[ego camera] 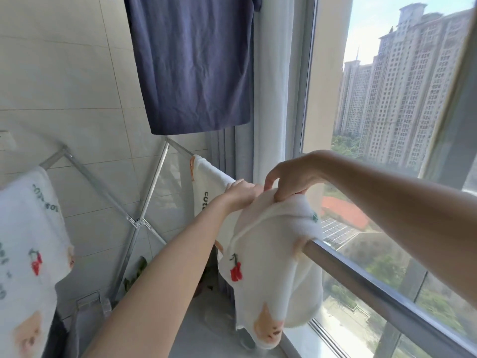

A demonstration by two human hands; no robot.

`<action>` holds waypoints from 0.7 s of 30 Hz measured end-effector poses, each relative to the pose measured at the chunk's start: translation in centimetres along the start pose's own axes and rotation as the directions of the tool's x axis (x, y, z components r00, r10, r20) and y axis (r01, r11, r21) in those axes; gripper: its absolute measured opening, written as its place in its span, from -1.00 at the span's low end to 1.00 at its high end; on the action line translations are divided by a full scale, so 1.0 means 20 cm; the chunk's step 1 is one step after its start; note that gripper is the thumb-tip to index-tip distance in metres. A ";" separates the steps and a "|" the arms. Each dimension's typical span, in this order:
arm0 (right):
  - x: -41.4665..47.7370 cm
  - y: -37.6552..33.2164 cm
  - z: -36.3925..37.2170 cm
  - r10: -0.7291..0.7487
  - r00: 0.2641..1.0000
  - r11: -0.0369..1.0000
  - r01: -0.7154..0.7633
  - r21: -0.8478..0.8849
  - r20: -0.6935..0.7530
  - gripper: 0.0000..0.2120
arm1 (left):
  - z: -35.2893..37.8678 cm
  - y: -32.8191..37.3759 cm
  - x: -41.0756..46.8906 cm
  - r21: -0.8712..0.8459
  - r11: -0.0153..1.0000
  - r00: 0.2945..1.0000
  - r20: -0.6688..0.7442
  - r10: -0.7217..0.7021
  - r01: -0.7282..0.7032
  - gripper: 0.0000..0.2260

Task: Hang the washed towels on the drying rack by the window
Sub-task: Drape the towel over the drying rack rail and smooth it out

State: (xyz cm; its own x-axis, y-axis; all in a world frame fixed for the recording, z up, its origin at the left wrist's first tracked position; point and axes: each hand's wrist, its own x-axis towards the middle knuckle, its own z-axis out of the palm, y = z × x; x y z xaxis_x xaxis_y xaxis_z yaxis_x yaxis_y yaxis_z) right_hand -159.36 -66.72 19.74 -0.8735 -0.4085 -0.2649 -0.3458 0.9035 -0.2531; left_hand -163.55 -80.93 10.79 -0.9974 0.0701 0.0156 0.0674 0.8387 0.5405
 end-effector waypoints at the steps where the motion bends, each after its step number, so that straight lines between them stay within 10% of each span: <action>1: -0.04 0.03 0.00 -0.007 1.000 1.000 0.007 0.000 0.004 -0.68 | 0.00 0.01 -0.01 0.037 0.999 1.000 0.000 0.000 0.000 -0.48; 8: -0.35 0.30 -0.05 0.155 0.964 0.984 -0.170 0.055 0.215 -0.66 | 0.00 0.06 -0.08 -0.006 0.997 0.992 -0.094 -0.082 0.082 -0.68; 13: -0.52 0.47 0.00 0.363 0.902 0.932 -0.351 -0.094 0.232 -0.69 | 0.05 0.10 -0.16 0.103 0.981 0.871 -0.483 -0.094 0.163 -0.72; 21: -0.62 0.33 0.06 0.018 0.998 0.979 -0.006 0.203 -0.056 -0.84 | 0.14 0.30 -0.42 -0.143 0.925 0.889 -0.361 0.282 -0.352 -0.91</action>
State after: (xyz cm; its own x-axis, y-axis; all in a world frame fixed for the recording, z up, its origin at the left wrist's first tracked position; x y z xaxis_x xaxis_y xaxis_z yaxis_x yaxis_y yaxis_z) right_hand -150.48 -55.92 20.32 -0.8973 -0.3843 -0.2171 -0.2634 0.8609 -0.4353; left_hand -154.66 -75.07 11.60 -0.8765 0.1042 0.4701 0.4097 0.6741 0.6146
